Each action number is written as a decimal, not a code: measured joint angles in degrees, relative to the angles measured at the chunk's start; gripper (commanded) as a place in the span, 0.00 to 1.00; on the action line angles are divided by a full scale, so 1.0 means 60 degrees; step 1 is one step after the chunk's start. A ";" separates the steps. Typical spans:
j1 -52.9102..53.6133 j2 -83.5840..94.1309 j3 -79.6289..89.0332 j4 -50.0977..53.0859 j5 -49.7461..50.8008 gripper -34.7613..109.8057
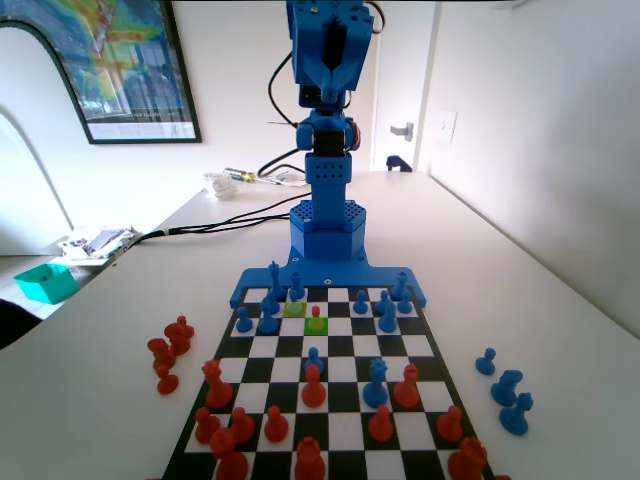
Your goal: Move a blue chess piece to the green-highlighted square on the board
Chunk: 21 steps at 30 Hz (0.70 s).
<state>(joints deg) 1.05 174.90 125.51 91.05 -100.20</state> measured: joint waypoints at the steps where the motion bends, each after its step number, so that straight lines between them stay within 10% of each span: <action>1: 0.0000 0.0000 0.0000 0.0000 0.0000 0.26; 21: 0.0000 0.0000 0.0000 0.0000 0.0000 0.29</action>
<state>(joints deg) 1.05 174.90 125.51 91.05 -100.20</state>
